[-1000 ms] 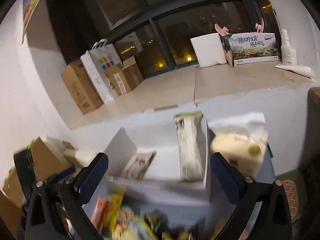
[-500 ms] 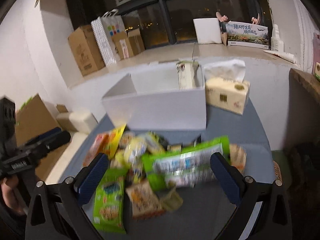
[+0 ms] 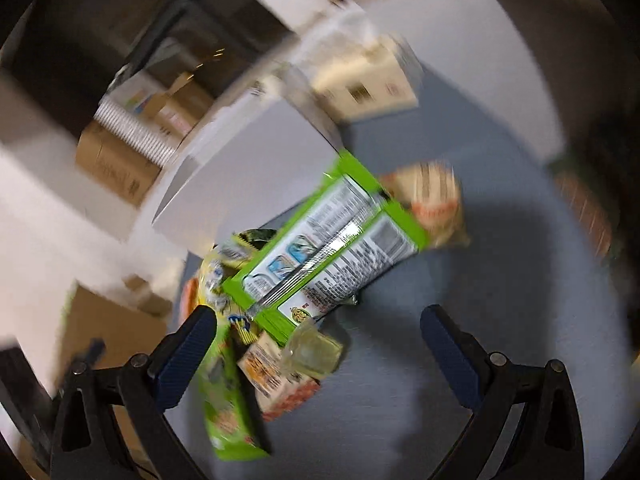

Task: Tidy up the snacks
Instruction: 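Grasp the green-bordered snack pack with the right gripper and lift it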

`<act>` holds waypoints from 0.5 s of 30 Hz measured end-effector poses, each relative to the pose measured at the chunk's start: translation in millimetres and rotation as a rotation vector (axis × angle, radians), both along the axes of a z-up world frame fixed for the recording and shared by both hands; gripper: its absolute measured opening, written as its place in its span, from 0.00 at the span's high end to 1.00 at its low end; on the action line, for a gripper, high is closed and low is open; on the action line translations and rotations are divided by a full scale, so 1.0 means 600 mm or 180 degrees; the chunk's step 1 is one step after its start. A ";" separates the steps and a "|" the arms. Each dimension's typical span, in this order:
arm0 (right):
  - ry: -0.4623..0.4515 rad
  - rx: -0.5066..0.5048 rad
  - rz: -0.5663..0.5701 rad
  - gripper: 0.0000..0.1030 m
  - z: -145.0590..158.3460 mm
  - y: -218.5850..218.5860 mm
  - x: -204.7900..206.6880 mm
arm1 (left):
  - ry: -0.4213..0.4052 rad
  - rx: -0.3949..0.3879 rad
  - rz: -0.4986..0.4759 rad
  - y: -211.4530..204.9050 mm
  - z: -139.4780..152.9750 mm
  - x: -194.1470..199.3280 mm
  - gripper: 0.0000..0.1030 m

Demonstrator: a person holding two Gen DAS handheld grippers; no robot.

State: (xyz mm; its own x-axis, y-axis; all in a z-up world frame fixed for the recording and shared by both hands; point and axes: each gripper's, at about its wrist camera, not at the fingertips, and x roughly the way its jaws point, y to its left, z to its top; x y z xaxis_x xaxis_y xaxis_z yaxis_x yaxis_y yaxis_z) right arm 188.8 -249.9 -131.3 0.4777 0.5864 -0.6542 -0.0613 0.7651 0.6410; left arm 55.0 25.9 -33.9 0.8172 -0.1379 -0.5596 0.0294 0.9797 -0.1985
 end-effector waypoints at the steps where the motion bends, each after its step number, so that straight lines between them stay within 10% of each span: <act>1: 0.0056 0.0080 -0.0054 0.00 -0.009 0.003 0.008 | 0.0002 -0.0012 -0.0013 0.000 -0.001 0.000 0.00; 9: 0.0324 0.0549 -0.0513 0.00 -0.033 0.033 0.065 | 0.0070 -0.0023 -0.0057 -0.003 -0.016 0.009 0.00; 11: 0.0271 0.0584 -0.0526 0.07 -0.028 0.038 0.068 | 0.0094 -0.0037 -0.0061 -0.004 -0.021 0.013 0.00; 12: 0.0282 0.0458 -0.0533 0.30 -0.025 0.041 0.070 | 0.0099 -0.0038 -0.0066 -0.004 -0.022 0.013 0.00; 15: 0.0234 0.0344 -0.0467 0.33 -0.022 0.046 0.069 | 0.0107 -0.0035 -0.0071 -0.005 -0.026 0.013 0.00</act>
